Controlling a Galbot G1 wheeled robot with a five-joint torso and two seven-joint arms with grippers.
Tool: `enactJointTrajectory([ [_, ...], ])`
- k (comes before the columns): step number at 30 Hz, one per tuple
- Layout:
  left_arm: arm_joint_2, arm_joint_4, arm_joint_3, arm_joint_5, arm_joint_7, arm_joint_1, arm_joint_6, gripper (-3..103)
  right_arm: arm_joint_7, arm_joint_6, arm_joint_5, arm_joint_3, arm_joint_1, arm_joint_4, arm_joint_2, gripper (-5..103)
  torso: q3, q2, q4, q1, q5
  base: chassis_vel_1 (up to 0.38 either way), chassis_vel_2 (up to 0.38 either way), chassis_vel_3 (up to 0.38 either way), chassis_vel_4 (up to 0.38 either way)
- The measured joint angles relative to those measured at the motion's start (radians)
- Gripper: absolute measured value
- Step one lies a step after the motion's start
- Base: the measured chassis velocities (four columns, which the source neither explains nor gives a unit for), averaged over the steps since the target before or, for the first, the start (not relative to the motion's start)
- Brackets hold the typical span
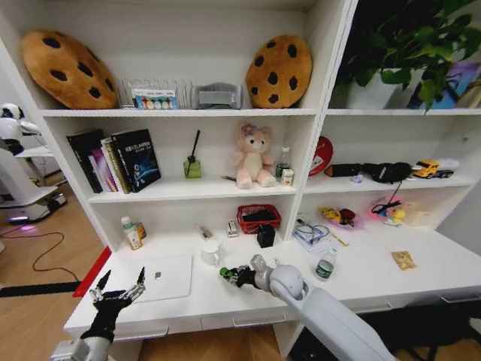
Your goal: Organize the objects on the table.
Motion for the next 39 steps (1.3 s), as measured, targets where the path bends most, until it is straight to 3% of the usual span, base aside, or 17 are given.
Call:
enactJointTrajectory([
  [6,0.0,0.0,0.0,0.0,0.0,0.0,0.0,100,0.121,0.001,0.097,0.029,0.135,0.061,0.031,34,0.0,0.0,0.0002,0.0,0.0,0.0,0.0,0.0,0.0],
  [9,0.0,0.0,0.0,0.0,0.0,0.0,0.0,100,0.217,0.002,0.208,0.035,0.29,0.012,0.125,34,0.0,0.0,0.0008,0.0,-0.0001,0.0,0.0,0.0,0.0],
  [17,0.0,0.0,0.0,0.0,0.0,0.0,0.0,100,0.262,0.026,0.225,0.078,0.416,-0.092,0.292,34,0.0,0.0,0.0004,0.0,0.0,0.0,0.0,0.0,0.0],
  [20,0.0,0.0,0.0,0.0,0.0,0.0,0.0,100,0.279,0.04,0.208,0.082,0.441,-0.144,0.322,34,0.0,0.0,0.0002,0.0,-0.0001,0.0,0.0,0.0,0.0],
  [32,0.0,0.0,0.0,0.0,0.0,0.0,0.0,100,0.274,0.067,0.171,0.104,0.584,-0.407,0.361,34,0.0,0.0,0.0001,0.0,0.0001,0.0,0.0,0.0,0.0],
  [39,0.0,0.0,0.0,0.0,0.0,0.0,0.0,100,0.287,0.052,0.185,0.061,0.644,-0.502,0.373,34,0.0,0.0,0.0003,0.0,0.0001,0.0,0.0,0.0,0.0],
])
